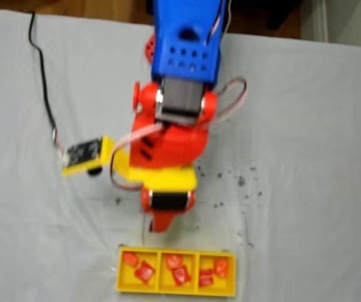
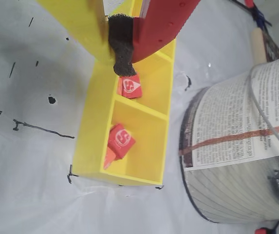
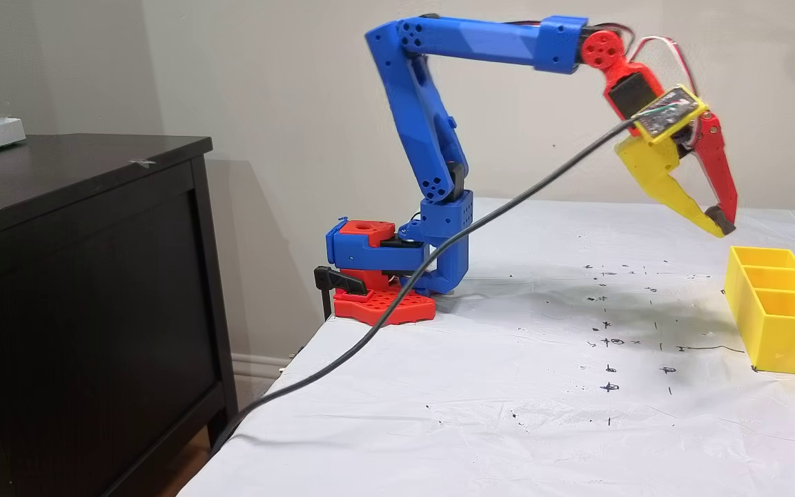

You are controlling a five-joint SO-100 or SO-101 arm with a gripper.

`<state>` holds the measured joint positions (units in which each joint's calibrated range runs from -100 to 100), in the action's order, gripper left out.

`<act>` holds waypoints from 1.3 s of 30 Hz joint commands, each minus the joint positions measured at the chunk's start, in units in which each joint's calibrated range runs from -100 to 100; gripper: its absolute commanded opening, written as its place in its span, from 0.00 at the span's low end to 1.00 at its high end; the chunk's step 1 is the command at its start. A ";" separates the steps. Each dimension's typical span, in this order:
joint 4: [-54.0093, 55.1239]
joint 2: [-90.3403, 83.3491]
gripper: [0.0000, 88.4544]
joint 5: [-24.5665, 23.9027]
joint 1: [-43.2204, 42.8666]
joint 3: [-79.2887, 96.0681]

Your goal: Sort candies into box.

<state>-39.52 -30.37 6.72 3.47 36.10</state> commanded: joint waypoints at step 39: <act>-11.60 -68.78 0.00 -1.90 -3.74 62.44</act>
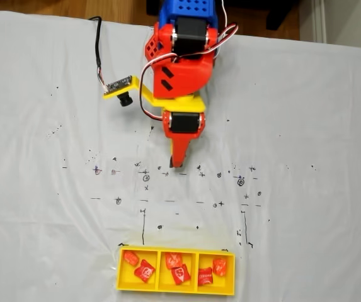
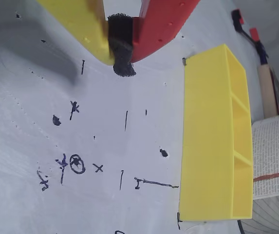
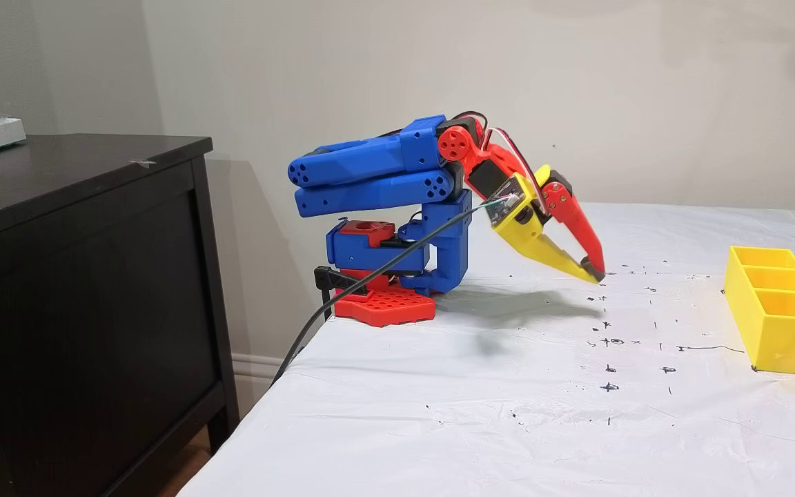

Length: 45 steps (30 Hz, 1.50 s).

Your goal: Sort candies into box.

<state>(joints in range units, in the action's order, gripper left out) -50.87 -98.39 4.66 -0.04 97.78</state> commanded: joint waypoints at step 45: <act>-2.05 -0.59 0.00 -3.47 6.20 0.31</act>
